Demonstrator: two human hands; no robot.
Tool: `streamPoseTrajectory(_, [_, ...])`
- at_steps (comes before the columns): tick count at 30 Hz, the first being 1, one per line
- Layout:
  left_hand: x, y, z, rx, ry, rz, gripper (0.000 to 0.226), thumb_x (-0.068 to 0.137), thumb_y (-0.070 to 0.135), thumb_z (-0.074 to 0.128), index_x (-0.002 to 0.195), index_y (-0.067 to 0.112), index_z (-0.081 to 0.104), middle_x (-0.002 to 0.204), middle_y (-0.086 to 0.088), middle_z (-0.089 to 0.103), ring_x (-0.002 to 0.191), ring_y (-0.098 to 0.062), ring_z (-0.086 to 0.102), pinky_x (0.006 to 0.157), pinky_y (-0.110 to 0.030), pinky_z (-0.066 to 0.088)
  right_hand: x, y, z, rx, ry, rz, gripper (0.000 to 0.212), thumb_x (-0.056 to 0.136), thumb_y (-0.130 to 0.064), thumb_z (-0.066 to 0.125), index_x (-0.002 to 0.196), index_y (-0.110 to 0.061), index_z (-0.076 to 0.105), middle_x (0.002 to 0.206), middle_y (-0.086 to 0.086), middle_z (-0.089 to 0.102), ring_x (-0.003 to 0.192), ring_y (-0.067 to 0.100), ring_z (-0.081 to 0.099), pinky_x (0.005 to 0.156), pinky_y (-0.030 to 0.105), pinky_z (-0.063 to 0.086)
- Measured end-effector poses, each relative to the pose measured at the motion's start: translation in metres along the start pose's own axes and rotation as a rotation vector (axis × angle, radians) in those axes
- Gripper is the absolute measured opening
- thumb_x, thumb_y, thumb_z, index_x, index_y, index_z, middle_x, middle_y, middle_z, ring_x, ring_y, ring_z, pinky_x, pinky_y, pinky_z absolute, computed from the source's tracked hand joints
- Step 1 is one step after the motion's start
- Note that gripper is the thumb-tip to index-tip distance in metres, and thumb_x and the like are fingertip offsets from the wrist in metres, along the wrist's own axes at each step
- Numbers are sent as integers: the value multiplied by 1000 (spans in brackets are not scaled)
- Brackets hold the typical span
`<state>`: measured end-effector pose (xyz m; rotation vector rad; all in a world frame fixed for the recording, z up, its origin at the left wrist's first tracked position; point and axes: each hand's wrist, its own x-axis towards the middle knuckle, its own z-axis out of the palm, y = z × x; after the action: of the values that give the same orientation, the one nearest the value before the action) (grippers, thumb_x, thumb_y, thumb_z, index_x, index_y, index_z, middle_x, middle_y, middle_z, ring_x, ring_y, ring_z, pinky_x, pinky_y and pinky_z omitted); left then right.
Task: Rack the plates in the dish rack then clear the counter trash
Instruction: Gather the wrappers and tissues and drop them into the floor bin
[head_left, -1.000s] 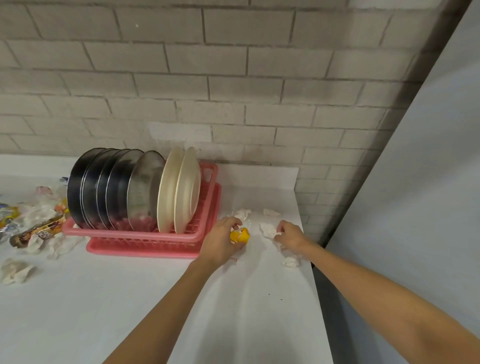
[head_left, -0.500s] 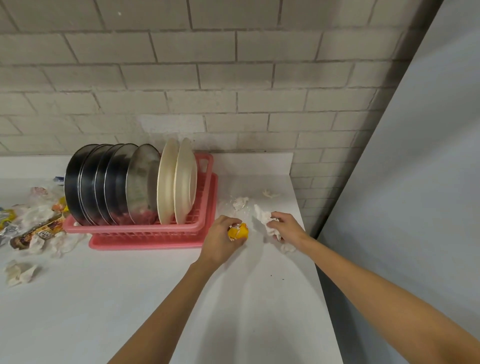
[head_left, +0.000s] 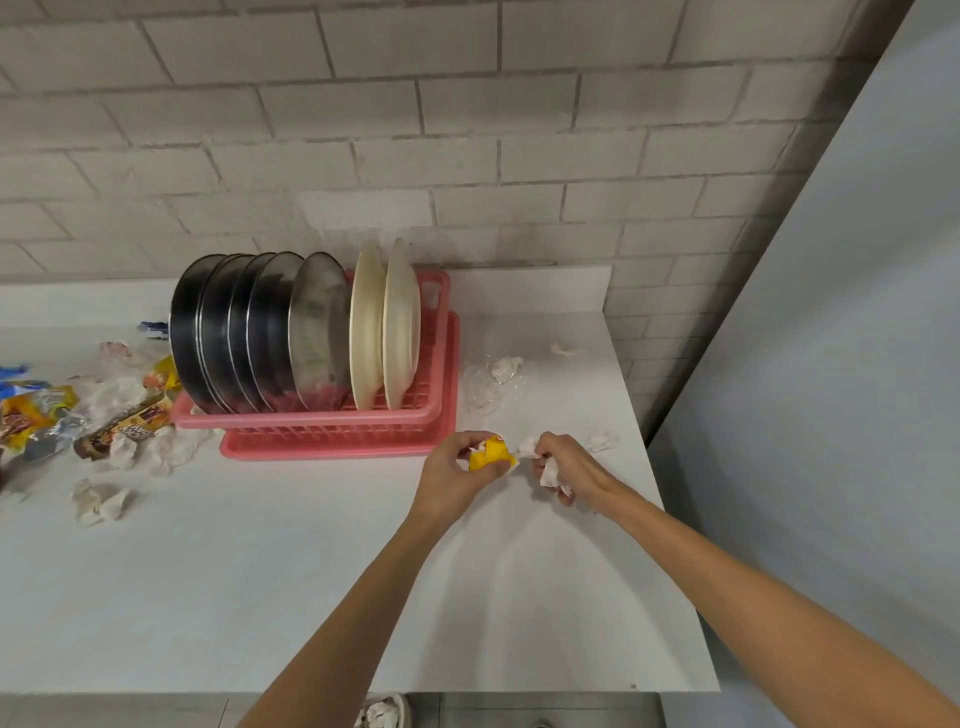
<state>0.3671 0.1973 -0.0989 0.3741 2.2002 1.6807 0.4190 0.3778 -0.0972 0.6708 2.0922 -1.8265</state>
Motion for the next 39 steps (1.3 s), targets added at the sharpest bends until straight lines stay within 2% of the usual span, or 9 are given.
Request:
streamPoseTrajectory(3, [-16,-6,-8,-55,-116,-56,27,74,16,81,98,23,72,96,9,71,91,-9,64,86,-29,53,-13,6,26,-25,29,-3,19,78,-28,42,63,-17,40,53,0,37,41,12,25,45,20,20])
streamPoseTrajectory(7, [-38,-15,-25,-140,-164,-82,28,71,11,78,98,17,71,90,3,71,84,-12,65,81,-31,55,-30,8,61,12,76,-19,18,71,-33,45,64,-16,44,49,-2,39,38,12,29,43,20,22])
streamPoseTrajectory(11, [-56,-25,-54,-121,-183,-72,28,76,4,77,101,14,71,92,1,72,86,-14,67,86,-37,56,-39,4,97,48,115,-23,32,93,-42,50,72,-17,53,54,2,55,37,9,41,41,19,28])
streamPoseTrajectory(14, [-72,-32,-84,-95,-214,-53,28,77,2,77,101,15,72,92,1,73,87,-17,68,85,-37,57,-50,-1,132,65,139,-23,35,93,-42,57,74,-14,61,55,4,57,43,12,47,40,19,32])
streamPoseTrajectory(18, [-92,-52,-133,-88,-222,-35,30,77,9,80,98,27,70,95,5,74,88,-12,68,82,-34,57,-58,2,177,123,206,-27,30,90,-27,62,63,-13,57,58,12,58,43,16,44,43,22,34])
streamPoseTrajectory(24, [-131,-93,-193,-123,-215,-161,26,84,8,73,105,22,66,99,-7,64,85,-27,66,69,-44,61,-82,27,239,98,226,48,3,82,-5,57,81,-2,55,63,19,61,45,25,56,42,24,34])
streamPoseTrajectory(28, [-154,-104,-216,-154,-247,-277,25,79,20,64,103,16,66,91,-10,64,67,-26,64,51,-31,49,-100,31,270,123,185,13,15,83,6,60,89,-5,52,77,18,63,56,31,65,42,26,44])
streamPoseTrajectory(32, [-180,-110,-228,-135,-252,-289,24,73,19,58,96,18,68,88,-6,65,53,-22,57,42,-26,41,-121,34,294,42,105,-34,10,88,-3,65,97,2,63,75,19,63,47,25,53,39,23,40])
streamPoseTrajectory(39, [-239,-101,-223,-44,-255,-294,8,86,8,58,89,7,65,71,0,65,47,-19,54,40,-19,27,-173,49,318,-126,178,-14,45,86,-43,69,61,-8,58,52,7,51,43,16,46,39,17,29])
